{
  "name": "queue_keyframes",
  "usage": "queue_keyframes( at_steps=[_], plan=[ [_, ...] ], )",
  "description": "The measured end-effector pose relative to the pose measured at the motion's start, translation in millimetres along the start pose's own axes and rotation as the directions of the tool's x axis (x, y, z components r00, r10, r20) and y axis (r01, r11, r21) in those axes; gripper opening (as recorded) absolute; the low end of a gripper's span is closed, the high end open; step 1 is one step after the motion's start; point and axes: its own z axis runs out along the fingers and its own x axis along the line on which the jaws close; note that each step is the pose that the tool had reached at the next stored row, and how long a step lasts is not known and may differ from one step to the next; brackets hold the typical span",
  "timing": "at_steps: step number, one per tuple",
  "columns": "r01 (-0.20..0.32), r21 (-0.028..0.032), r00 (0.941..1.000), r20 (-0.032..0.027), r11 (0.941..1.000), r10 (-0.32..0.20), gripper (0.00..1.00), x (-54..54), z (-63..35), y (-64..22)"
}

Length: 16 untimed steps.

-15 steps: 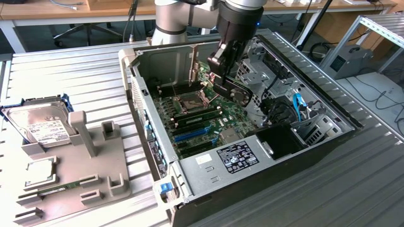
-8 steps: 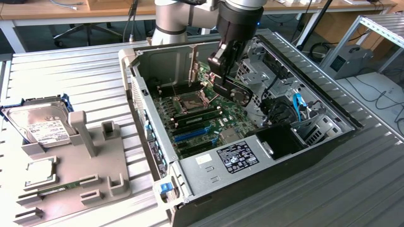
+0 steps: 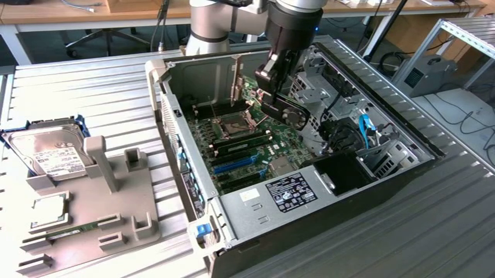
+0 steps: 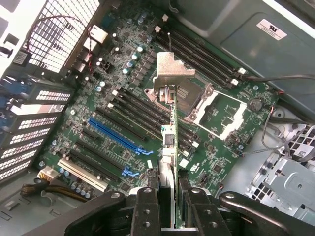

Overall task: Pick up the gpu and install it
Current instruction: 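Insert the gpu into the slot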

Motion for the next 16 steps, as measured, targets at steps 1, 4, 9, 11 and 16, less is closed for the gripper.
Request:
queue_keyframes(
  at_steps=[1, 4, 9, 11, 16],
  plan=[
    [0.002, -0.0001, 1.0, 0.0, 1.0, -0.002, 0.26, 0.0, 0.0, 0.0],
    [0.008, -0.0002, 1.0, 0.0001, 1.0, -0.008, 0.26, 0.0, 0.1, 0.0],
    [0.017, -0.0005, 0.9999, 0.0001, 0.9999, -0.017, 0.26, 0.0, 0.1, 0.0],
    [0.021, -0.0006, 0.9998, 0.0001, 0.9998, -0.021, 0.26, 0.0, 0.2, 0.0],
    [0.03, -0.0009, 0.9995, 0.0002, 0.9995, -0.03, 0.26, 0.0, 0.3, 0.0]
  ],
)
